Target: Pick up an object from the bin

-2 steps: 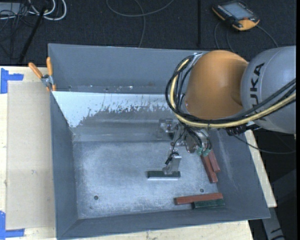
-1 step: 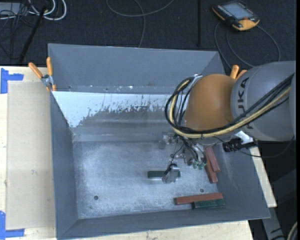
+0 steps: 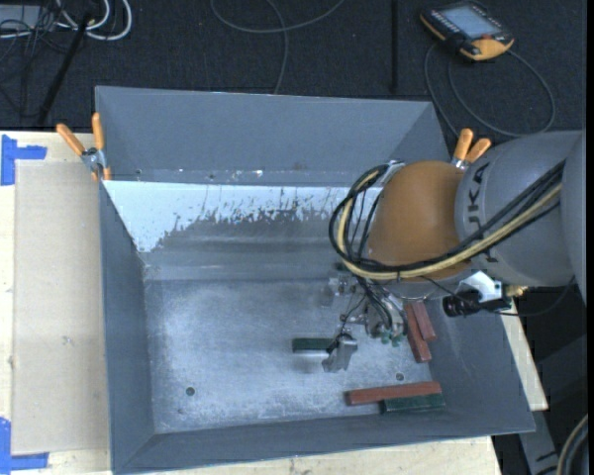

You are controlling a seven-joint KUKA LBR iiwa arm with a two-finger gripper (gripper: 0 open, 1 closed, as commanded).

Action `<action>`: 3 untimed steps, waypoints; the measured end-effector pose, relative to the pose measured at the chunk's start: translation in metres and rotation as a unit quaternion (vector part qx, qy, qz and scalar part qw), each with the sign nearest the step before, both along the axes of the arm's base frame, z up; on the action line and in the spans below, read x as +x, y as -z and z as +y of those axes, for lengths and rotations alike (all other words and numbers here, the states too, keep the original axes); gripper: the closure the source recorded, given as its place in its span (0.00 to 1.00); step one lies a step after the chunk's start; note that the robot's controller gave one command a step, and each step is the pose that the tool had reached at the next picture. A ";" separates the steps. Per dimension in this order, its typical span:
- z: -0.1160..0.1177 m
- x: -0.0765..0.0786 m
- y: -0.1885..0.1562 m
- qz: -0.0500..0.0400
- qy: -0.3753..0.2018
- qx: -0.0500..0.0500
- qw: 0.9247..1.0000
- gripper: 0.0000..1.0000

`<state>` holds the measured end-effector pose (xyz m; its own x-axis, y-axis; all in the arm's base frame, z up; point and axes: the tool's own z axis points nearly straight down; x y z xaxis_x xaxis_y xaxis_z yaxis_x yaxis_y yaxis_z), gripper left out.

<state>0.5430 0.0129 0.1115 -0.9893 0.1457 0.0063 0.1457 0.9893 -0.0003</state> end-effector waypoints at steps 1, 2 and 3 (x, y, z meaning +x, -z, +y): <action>-0.016 -0.001 -0.010 -0.003 0.030 0.000 1.000 0.00; -0.020 -0.006 0.040 -0.003 0.034 -0.001 0.999 0.00; -0.021 -0.005 0.050 -0.005 0.060 0.001 0.998 1.00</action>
Offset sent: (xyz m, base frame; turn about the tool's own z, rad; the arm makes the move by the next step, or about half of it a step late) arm -0.0070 -0.0211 -0.0415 0.0696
